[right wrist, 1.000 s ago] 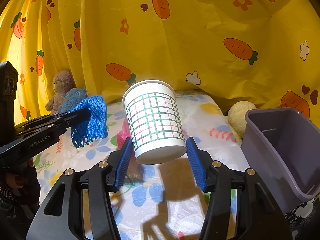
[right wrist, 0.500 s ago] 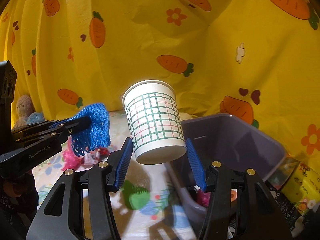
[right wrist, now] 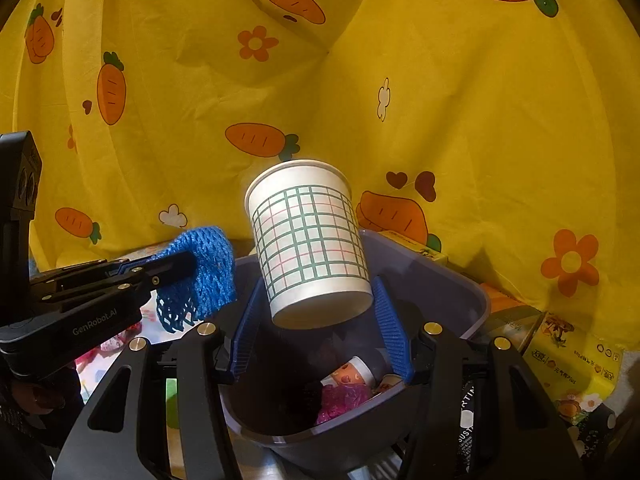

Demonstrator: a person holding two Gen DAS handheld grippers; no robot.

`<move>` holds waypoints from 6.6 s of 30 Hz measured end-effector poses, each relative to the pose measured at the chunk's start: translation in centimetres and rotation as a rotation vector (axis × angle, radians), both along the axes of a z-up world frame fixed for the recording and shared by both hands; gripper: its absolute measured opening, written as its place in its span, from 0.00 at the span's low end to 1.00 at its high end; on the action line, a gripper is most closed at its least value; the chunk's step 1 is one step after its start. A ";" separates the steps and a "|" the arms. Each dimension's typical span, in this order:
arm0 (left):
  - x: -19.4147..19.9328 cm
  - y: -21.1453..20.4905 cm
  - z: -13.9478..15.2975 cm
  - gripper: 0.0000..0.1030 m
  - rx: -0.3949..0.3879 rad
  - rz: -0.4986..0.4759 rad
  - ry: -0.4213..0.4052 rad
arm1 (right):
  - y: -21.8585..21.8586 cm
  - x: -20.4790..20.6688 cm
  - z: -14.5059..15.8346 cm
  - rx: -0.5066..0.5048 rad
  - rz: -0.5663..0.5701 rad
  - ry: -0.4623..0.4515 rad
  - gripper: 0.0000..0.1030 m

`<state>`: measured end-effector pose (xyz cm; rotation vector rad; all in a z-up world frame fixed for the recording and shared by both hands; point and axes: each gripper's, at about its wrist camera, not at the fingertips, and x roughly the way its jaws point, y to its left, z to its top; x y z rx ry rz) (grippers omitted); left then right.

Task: Collect trash
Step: 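Carry the grid cup and blue mesh sleeve over the grey bin, then open both grippers to drop cup and mesh sleeve into the bin, then move both open tools back over the remaining trash, then grasp pink bag with right gripper while left gripper grasps the last grid cup, then carry the grid cup and pink bag over the grey bin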

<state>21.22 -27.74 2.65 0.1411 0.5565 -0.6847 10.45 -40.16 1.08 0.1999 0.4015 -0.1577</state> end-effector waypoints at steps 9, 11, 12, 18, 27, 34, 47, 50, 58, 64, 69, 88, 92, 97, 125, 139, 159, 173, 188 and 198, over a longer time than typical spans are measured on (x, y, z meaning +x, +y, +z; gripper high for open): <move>0.6 -1.9 -1.3 0.11 0.013 -0.030 0.036 | -0.8 0.1 -0.5 -0.001 -0.023 0.008 0.53; 0.6 -2.0 -1.5 0.11 0.010 -0.032 0.045 | -0.8 0.1 -0.5 -0.001 -0.022 0.009 0.53; 0.7 -2.1 -1.6 0.11 0.009 -0.035 0.049 | -0.9 0.1 -0.6 -0.002 -0.022 0.010 0.53; 1.0 -2.5 -2.0 0.11 0.005 -0.046 0.074 | -1.0 0.2 -0.7 -0.007 -0.025 0.013 0.53; 1.5 -3.0 -3.0 0.11 0.008 -0.061 0.109 | -1.2 0.5 -1.0 -0.005 -0.030 0.020 0.53; 1.6 -3.1 -3.6 0.19 0.001 -0.089 0.131 | -1.3 0.5 -1.1 0.007 -0.035 0.024 0.53; 1.3 2.5 -3.6 0.82 -0.036 0.054 0.078 | -0.6 1.7 -1.7 0.007 -0.030 0.061 0.54; 0.9 4.0 -3.3 0.86 -0.044 0.098 0.068 | 0.0 2.1 -1.9 -0.005 -0.022 0.072 0.61; -1.5 8.7 -2.6 0.93 -0.027 0.273 -0.020 | 0.8 1.4 -1.1 -0.011 -0.045 0.031 0.79; -2.8 13.4 -2.3 0.94 -0.045 0.400 -0.015 | 3.0 0.8 0.4 -0.016 -0.010 -0.016 0.85; -4.4 17.5 -2.8 0.94 -0.001 0.539 -0.039 | 6.5 0.8 0.8 -0.015 0.067 -0.034 0.87; -10.0 32.3 -3.7 0.94 0.032 0.904 -0.058 | 22.6 3.1 -0.1 -0.065 0.414 0.056 0.92; -10.7 33.9 -3.8 0.94 0.030 0.941 -0.055 | 25.4 3.4 -0.2 -0.099 0.467 0.073 0.92; -11.4 36.1 -3.9 0.94 0.037 0.984 -0.046 | 29.0 4.0 -0.5 -0.135 0.535 0.095 0.92; -11.0 41.1 -1.2 0.94 0.031 1.066 -0.062 | 35.5 12.4 -6.2 -0.232 0.641 0.340 0.43; -7.1 43.9 0.2 0.94 -0.029 1.003 -0.159 | 34.4 11.6 -5.1 -0.156 0.685 0.280 0.20; 3.9 51.4 -7.3 0.27 -0.229 0.978 0.185 | 31.9 9.6 -3.1 -0.097 0.692 0.211 0.20; 1.4 47.2 -4.7 0.01 -0.236 0.890 0.105 | 31.4 8.3 -2.4 -0.091 0.694 0.185 0.20; -6.3 36.7 -1.3 0.02 -0.278 0.699 -0.006 | 27.4 3.9 -0.9 -0.069 0.623 0.125 0.20; -8.2 34.6 -0.8 0.02 -0.255 0.632 -0.024 | 25.1 2.1 -0.4 -0.036 0.570 0.096 0.20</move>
